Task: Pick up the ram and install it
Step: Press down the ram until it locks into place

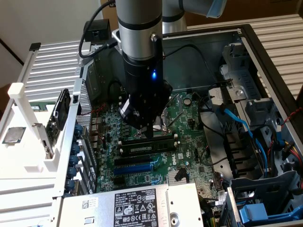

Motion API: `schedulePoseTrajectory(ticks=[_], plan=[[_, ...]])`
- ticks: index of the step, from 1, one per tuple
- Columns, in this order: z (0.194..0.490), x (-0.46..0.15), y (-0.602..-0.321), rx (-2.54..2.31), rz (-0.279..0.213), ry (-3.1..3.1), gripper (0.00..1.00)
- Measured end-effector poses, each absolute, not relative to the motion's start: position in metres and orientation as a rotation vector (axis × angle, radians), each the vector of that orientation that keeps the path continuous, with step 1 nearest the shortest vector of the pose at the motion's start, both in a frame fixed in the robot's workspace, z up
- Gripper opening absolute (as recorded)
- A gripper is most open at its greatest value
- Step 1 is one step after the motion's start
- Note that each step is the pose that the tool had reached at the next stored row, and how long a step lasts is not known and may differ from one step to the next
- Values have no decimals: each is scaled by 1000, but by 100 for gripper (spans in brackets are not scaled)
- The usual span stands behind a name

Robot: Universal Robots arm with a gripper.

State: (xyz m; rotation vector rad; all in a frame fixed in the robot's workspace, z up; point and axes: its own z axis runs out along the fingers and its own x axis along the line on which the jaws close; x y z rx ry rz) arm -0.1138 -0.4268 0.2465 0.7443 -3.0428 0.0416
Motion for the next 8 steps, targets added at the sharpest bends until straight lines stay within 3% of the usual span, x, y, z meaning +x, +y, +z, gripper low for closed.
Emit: schedulePoseTrajectory(ticks=[8], plan=[[246,-114,-427,567,41,-3079,10]])
